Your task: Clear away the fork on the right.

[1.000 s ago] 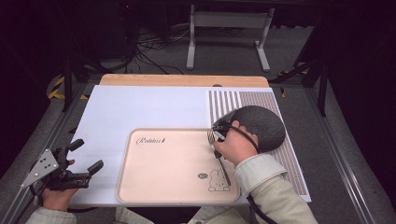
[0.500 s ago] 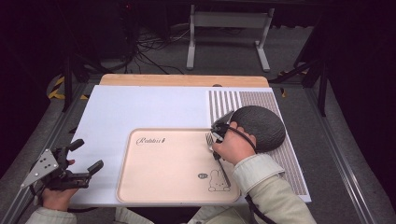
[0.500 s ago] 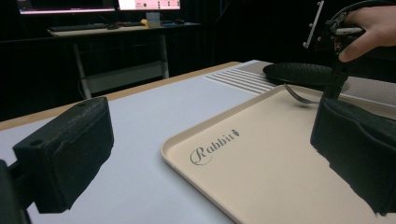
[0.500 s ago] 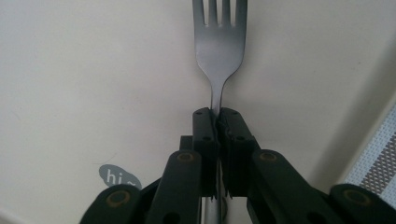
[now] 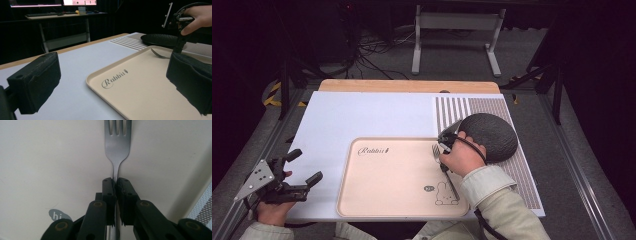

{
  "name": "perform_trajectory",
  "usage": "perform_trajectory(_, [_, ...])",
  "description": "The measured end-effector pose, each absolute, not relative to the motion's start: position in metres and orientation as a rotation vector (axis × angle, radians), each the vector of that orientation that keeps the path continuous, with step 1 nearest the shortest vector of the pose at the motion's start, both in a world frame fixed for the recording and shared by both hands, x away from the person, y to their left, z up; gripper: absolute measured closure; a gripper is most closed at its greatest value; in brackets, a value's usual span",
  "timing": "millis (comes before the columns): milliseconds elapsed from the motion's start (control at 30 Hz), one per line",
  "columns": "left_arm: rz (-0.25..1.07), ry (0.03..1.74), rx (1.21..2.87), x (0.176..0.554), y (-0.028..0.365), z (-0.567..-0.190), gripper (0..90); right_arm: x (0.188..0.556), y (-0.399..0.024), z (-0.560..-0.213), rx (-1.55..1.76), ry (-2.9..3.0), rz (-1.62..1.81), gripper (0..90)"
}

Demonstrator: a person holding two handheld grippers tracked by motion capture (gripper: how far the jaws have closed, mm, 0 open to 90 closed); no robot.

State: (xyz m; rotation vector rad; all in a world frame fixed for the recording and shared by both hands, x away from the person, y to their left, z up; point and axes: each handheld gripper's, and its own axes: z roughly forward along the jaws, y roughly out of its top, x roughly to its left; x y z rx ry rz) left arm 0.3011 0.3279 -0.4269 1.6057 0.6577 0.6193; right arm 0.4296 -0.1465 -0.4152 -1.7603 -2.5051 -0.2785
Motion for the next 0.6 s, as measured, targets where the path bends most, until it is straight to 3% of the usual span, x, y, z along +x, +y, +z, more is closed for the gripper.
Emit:
perform_trajectory(467, [0.619, 0.658, 1.606, 0.301, 0.328, -0.427, 0.2, 0.428, -0.147, -0.408, -1.691, -2.614, -0.406, 69.1])
perform_trajectory(600, [0.619, 0.658, 1.607, 0.301, 0.328, -0.427, 0.2, 0.428, -0.141, -0.403, -1.439, -2.842, -0.558, 50.5])
